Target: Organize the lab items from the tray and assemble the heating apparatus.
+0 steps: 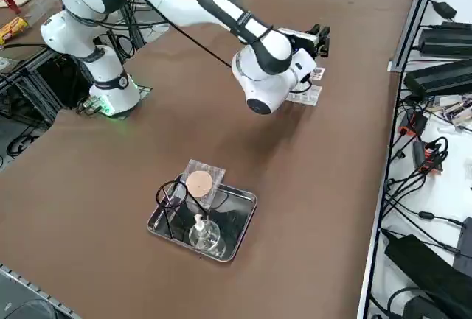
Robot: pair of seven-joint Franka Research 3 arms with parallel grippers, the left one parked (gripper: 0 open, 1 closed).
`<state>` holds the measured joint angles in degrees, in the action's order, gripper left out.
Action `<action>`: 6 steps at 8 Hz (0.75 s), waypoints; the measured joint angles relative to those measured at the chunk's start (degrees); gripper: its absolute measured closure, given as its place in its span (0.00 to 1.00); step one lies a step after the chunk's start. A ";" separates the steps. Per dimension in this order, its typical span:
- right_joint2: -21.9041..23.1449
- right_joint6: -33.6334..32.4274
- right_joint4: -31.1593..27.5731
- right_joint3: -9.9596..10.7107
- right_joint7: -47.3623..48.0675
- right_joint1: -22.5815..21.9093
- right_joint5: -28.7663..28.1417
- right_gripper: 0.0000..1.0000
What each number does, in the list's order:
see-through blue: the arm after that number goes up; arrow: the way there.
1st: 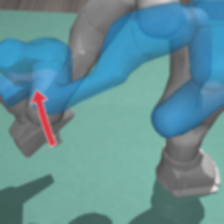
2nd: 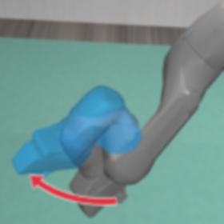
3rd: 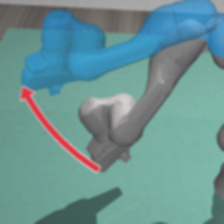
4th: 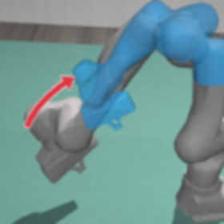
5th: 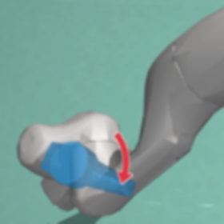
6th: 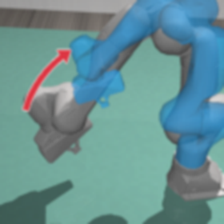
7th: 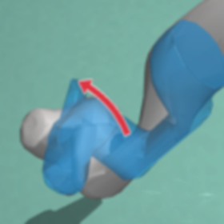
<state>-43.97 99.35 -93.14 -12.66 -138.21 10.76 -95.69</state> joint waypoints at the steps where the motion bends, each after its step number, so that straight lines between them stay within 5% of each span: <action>1: 0.00 0.00 0.00 0.00 -0.03 0.03 0.46 0.78; 6: 0.01 0.00 0.05 0.00 -0.06 0.15 2.76 0.67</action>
<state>-43.96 99.35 -93.09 -12.66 -138.27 10.91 -92.93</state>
